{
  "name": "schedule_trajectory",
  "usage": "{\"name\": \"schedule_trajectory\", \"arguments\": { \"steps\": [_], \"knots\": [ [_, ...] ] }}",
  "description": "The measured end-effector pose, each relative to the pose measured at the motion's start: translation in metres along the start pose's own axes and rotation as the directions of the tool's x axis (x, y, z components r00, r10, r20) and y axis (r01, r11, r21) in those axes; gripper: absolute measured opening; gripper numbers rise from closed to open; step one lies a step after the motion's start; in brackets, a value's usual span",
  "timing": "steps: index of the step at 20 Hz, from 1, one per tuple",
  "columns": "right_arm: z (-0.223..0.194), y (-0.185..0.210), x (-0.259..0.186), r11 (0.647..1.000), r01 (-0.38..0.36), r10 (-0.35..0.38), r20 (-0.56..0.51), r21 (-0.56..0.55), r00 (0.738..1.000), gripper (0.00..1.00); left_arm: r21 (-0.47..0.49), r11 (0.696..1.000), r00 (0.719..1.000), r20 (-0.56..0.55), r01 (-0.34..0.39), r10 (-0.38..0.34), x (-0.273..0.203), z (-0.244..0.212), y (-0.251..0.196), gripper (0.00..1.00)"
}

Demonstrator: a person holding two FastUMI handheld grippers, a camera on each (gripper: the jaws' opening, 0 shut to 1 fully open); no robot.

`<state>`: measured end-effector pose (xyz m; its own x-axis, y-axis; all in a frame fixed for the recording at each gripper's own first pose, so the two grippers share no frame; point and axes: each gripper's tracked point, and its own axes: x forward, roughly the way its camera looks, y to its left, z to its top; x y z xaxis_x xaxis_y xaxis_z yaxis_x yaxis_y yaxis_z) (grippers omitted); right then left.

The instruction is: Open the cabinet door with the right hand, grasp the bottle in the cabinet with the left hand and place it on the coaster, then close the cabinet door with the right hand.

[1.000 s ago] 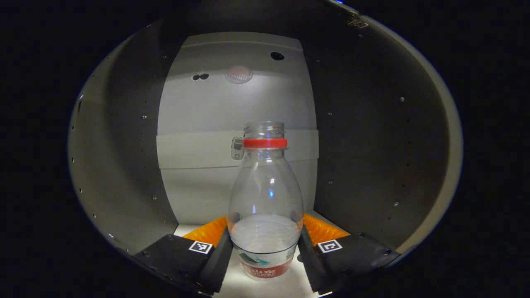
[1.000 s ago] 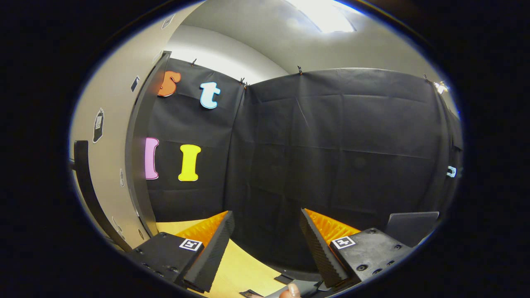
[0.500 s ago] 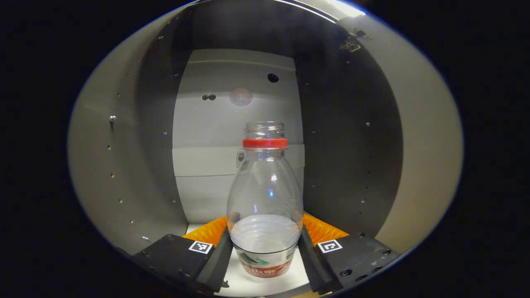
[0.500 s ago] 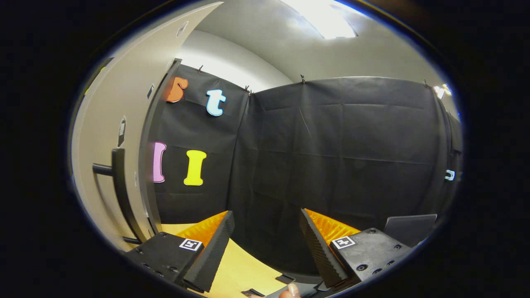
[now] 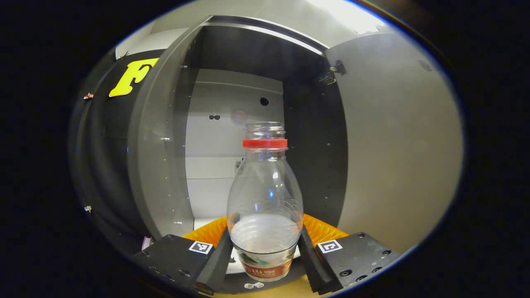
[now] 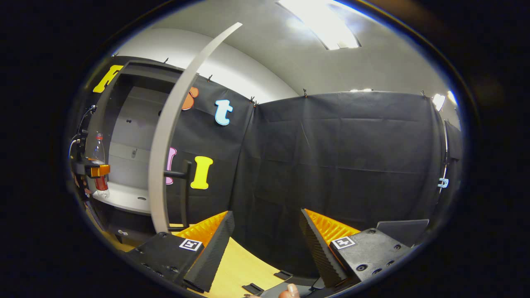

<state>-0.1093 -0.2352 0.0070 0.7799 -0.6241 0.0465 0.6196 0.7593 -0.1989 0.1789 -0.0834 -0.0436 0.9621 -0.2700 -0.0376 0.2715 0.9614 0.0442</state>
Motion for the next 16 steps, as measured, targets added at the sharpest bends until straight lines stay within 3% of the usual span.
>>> {"name": "schedule_trajectory", "arguments": {
  "steps": [9, 14, 16],
  "knots": [
    [0.026, 0.066, -0.040, 0.991, -0.122, 0.119, 0.054, 0.046, 0.991, 0.97, 0.001, 0.991, 0.989, -0.047, 0.137, -0.137, -0.109, -0.033, 0.004, 0.77],
    [0.024, 0.118, -0.066, 0.963, -0.256, 0.251, 0.062, 0.083, 0.966, 0.97, -0.017, 0.984, 0.982, -0.062, 0.176, -0.177, -0.153, -0.075, 0.016, 0.77],
    [0.022, 0.160, -0.064, 0.948, -0.302, 0.296, 0.073, 0.103, 0.952, 0.97, -0.010, 0.983, 0.980, -0.072, 0.185, -0.185, -0.169, -0.100, 0.017, 0.77]
  ]
}}
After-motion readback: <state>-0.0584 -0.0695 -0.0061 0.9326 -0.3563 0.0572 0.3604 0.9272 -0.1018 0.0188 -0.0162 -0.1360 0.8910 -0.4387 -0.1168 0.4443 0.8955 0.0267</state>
